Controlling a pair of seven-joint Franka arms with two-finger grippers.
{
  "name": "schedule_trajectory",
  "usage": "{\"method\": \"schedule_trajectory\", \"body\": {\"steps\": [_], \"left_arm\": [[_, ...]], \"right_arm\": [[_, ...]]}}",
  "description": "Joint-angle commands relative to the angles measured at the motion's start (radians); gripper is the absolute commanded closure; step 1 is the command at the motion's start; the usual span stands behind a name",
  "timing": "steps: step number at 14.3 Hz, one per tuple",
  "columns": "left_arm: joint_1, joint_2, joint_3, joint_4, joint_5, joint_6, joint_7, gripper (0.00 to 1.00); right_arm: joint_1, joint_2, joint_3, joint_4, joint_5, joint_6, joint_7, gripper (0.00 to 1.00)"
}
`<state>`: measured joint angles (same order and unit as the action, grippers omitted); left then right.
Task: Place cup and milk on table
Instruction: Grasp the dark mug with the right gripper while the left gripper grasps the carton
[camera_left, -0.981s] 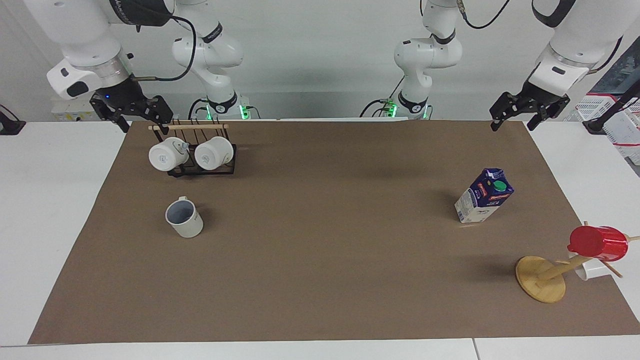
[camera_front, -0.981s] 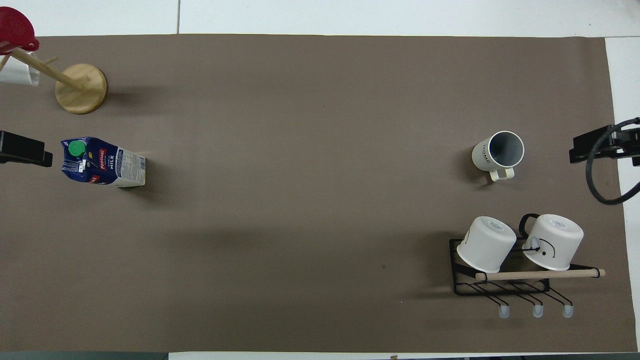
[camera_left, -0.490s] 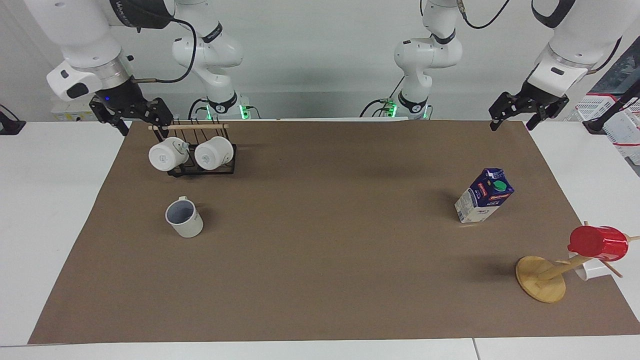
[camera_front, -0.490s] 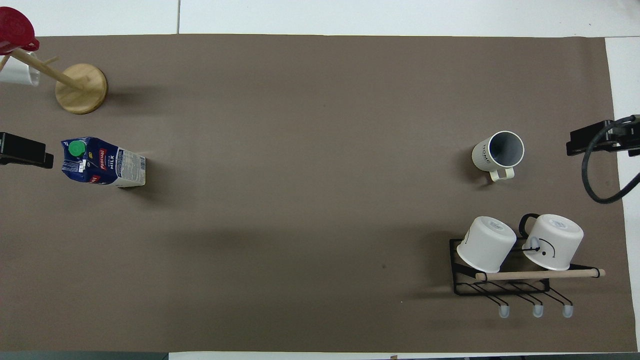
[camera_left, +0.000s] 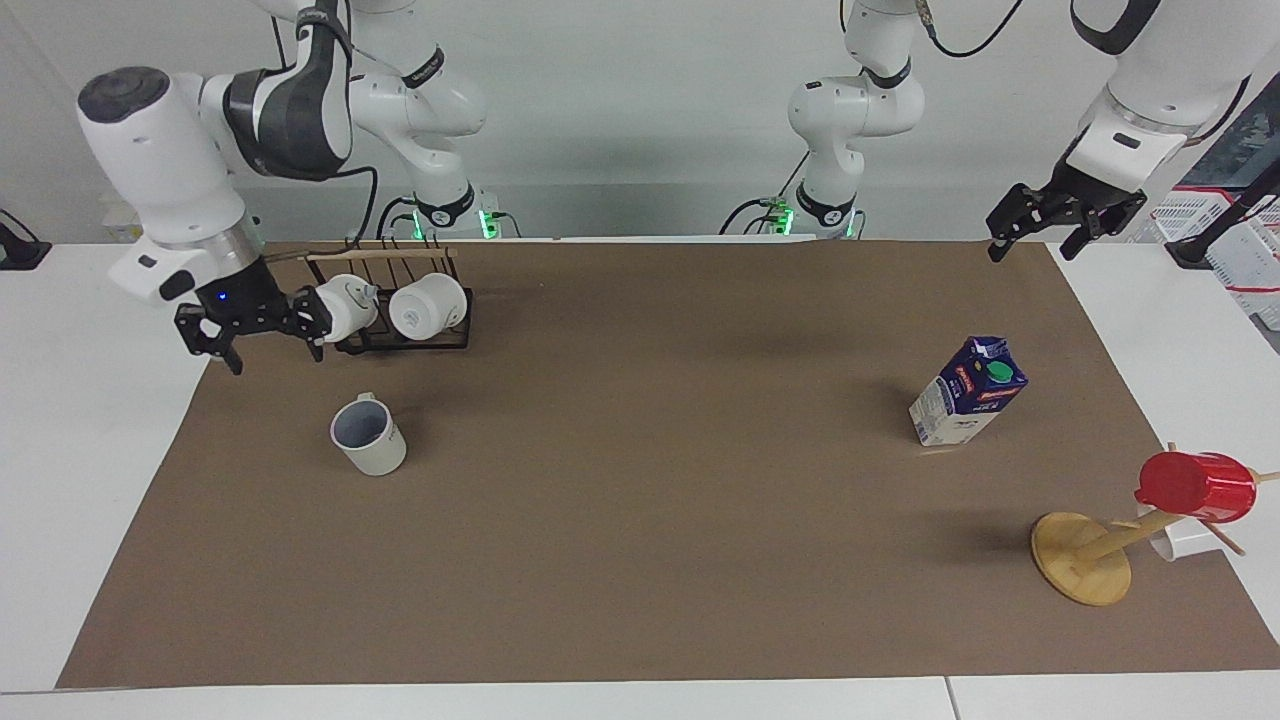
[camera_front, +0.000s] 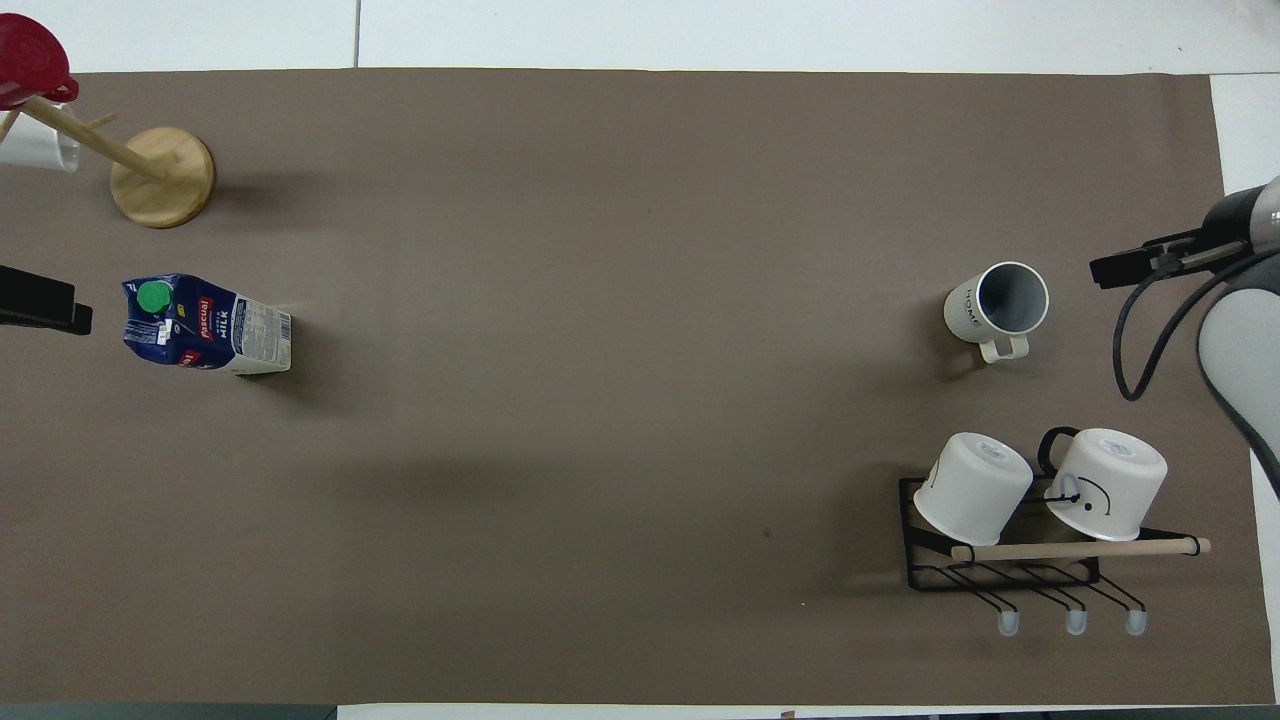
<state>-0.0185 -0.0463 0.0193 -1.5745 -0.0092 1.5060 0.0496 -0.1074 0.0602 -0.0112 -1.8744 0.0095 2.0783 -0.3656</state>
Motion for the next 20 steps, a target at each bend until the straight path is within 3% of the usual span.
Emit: {"method": "schedule_trajectory", "body": {"steps": [1, 4, 9, 13, 15, 17, 20], "left_arm": [[0.012, -0.033, -0.004, -0.044, -0.003, 0.016, 0.01, 0.0], [0.006, -0.047, -0.004, -0.079, -0.003, 0.046, -0.008, 0.0], [0.006, 0.008, -0.004, -0.102, -0.002, 0.166, -0.001, 0.0], [0.023, 0.006, -0.002, -0.243, -0.002, 0.333, -0.002, 0.0], [0.035, 0.013, -0.004, -0.288, -0.002, 0.39, -0.002, 0.0], [0.035, 0.016, -0.004, -0.334, -0.002, 0.453, -0.004, 0.0], [0.035, 0.023, -0.005, -0.4, -0.002, 0.539, -0.002, 0.0]], "right_arm": [[-0.024, 0.056, 0.007, -0.05, 0.07, 0.101, -0.061, 0.0], [-0.023, 0.064, 0.007, -0.149, 0.084, 0.224, -0.098, 0.0], [-0.025, 0.11, 0.008, -0.172, 0.133, 0.244, -0.124, 0.0], [-0.014, 0.104, 0.008, -0.238, 0.138, 0.356, -0.115, 0.1], [0.015, 0.104, 0.008, -0.238, 0.138, 0.364, -0.084, 0.23], [0.02, 0.104, 0.007, -0.238, 0.138, 0.364, -0.078, 0.44], [0.02, 0.105, 0.007, -0.238, 0.138, 0.365, -0.079, 0.91]]}}
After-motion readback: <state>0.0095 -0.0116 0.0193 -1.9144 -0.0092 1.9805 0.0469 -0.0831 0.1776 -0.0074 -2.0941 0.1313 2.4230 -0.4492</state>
